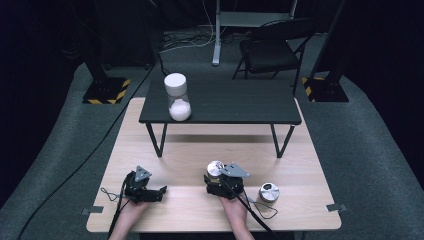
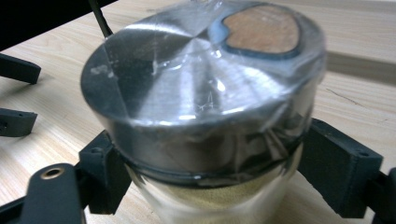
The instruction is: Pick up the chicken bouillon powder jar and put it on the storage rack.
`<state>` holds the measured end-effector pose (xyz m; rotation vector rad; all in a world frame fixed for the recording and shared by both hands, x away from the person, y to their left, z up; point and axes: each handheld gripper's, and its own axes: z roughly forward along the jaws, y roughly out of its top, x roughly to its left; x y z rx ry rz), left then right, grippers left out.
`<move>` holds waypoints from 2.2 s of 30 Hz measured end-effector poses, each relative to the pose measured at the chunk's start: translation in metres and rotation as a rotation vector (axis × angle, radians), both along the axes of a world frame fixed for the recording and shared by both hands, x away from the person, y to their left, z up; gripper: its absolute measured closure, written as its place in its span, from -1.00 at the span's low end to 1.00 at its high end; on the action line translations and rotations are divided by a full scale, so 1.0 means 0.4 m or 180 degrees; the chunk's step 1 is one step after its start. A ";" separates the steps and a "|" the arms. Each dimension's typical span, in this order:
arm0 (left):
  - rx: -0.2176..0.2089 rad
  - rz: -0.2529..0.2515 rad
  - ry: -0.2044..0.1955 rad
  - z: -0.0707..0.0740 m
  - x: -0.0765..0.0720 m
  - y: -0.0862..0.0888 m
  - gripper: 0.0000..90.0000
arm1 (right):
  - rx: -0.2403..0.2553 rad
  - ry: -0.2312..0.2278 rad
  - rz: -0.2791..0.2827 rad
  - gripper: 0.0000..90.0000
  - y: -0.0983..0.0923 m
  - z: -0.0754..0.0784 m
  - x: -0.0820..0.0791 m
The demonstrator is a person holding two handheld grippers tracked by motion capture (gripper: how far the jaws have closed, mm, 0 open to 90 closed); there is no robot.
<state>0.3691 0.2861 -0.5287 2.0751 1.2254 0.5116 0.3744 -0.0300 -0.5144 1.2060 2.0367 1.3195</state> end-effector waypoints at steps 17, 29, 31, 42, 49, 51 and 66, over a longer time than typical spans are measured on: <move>0.0001 -0.0006 0.0000 0.000 0.001 0.000 -0.94 | -0.0045 -0.0044 0.0006 -0.35 0.007 0.007 -0.006; 0.0002 -0.0006 0.0000 0.000 0.001 0.000 -0.94 | -0.0052 -0.0064 0.0031 -0.34 0.001 0.049 -0.014; 0.0001 -0.0006 0.0000 0.000 0.001 0.000 -0.94 | -0.0064 -0.0069 0.0034 -0.34 0.000 0.055 -0.014; 0.0000 -0.0005 0.0000 0.000 0.001 0.000 -0.94 | -0.0071 -0.0052 0.0027 -0.33 -0.014 0.085 -0.016; 0.0001 -0.0006 0.0000 0.000 0.001 0.000 -0.94 | -0.0082 -0.0077 0.0053 -0.33 -0.018 0.116 -0.019; 0.0000 -0.0005 0.0000 0.000 0.001 0.000 -0.94 | -0.0081 -0.0079 0.0060 -0.33 -0.020 0.124 -0.019; 0.0001 -0.0006 0.0000 0.000 0.001 0.000 -0.94 | -0.0144 -0.0063 0.0117 -0.33 -0.025 0.182 -0.010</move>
